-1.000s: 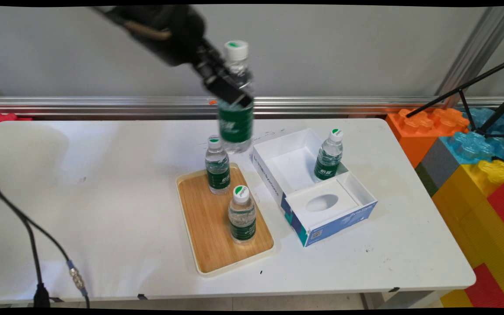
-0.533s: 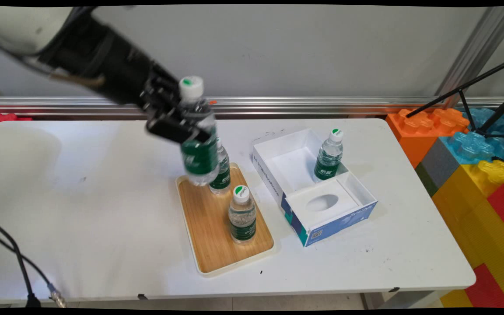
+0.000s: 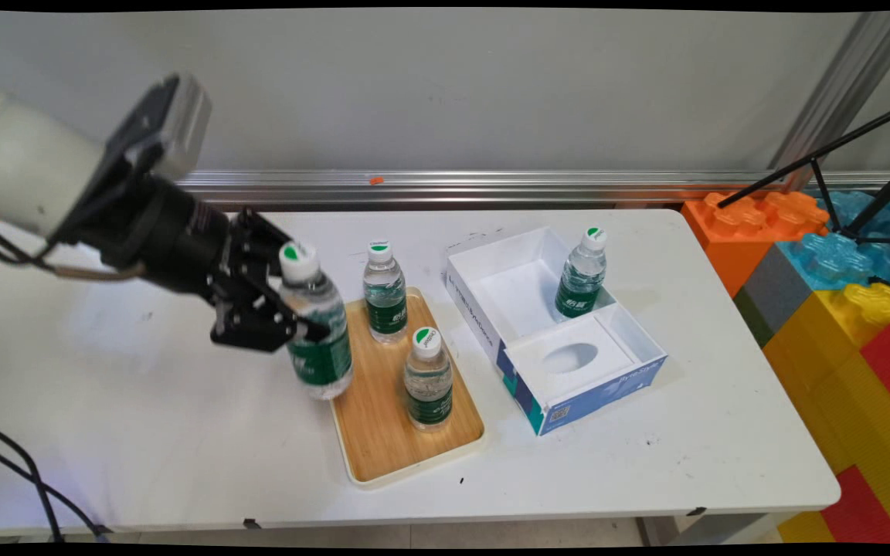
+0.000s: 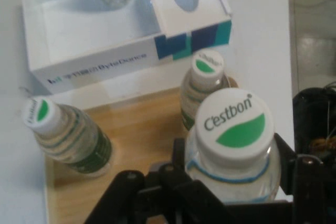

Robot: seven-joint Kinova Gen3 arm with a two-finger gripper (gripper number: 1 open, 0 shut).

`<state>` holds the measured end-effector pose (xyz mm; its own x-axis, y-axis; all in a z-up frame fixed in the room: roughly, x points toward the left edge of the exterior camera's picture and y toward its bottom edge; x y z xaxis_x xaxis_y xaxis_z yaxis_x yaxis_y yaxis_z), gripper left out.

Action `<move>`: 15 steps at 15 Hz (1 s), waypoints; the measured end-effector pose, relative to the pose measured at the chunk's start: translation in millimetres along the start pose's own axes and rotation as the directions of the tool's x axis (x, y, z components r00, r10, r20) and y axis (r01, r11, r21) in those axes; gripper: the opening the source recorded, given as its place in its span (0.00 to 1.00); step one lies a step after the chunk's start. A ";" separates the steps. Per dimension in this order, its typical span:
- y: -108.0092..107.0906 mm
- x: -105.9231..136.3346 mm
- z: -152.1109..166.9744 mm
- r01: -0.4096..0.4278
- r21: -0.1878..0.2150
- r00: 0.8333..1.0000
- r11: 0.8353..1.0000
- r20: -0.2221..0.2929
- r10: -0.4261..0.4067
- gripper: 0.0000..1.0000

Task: Place the picked object on the tray

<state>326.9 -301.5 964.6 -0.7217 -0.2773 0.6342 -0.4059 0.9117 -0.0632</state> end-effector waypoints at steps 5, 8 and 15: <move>-2.2 -26.3 30.4 -0.025 -0.027 1.000 0.999 -0.017 0.025 0.00; -7.7 -37.4 49.9 -0.042 -0.030 0.999 0.999 -0.030 0.041 0.00; -19.0 -55.7 83.4 -0.078 -0.033 0.996 0.996 -0.049 0.076 0.00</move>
<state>328.0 -328.7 866.2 -0.7221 -0.1918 0.6647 -0.3295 0.9402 -0.0867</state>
